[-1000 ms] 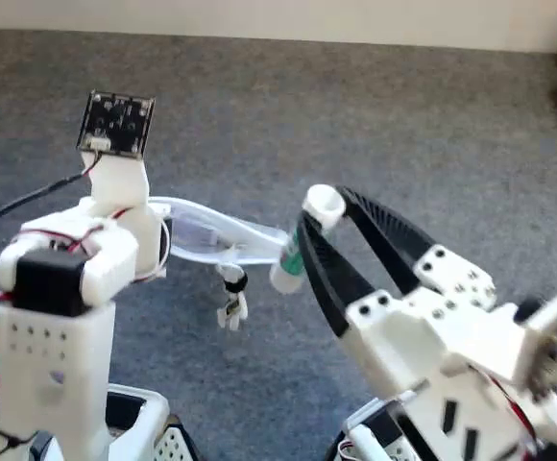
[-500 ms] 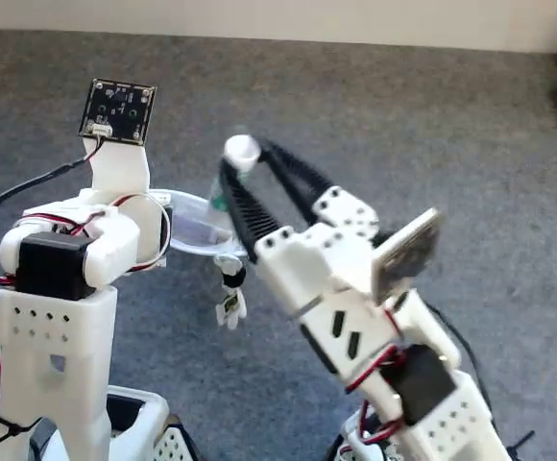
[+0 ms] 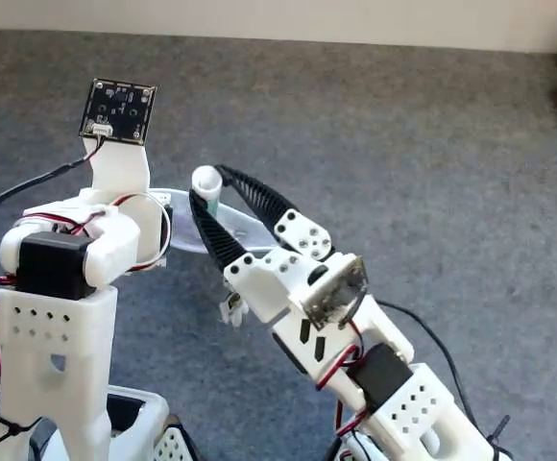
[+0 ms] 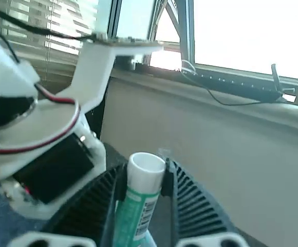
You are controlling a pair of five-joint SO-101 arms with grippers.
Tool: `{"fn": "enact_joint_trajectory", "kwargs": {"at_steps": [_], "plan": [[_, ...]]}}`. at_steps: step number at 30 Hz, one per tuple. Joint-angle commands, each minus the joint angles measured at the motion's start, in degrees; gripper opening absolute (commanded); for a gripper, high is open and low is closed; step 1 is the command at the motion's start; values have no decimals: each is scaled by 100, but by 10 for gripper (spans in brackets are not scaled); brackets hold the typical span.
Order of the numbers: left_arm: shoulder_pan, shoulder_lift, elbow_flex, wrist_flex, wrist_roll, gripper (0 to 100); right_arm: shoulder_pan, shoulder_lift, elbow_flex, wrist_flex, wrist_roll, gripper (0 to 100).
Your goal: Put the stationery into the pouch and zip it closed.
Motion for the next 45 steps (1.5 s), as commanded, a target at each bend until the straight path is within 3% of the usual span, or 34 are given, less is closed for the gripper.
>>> {"fn": "enact_joint_trajectory", "kwargs": {"at_steps": [1,5,11,14,23,29,37,45], "plan": [[84,215,-4,26,-9,7,-40,-101,110,-154,123,5],[-127,215,13,-9,-9,7,-31,-101,224,-127,114,13],[-198,215,13,-9,-9,7,-31,-110,189,-101,105,164],[-207,215,13,-9,-9,7,-31,-110,180,-66,97,166],[-207,215,22,-9,-9,7,-426,-919,-1121,2475,88,166],[-207,215,22,-9,-9,7,-453,-1349,-1446,3389,79,166],[-207,215,31,18,-9,7,-444,-1622,-1464,5341,-1248,166],[-207,215,57,9,-9,7,-462,-1596,-1165,5508,-1881,166]]}}
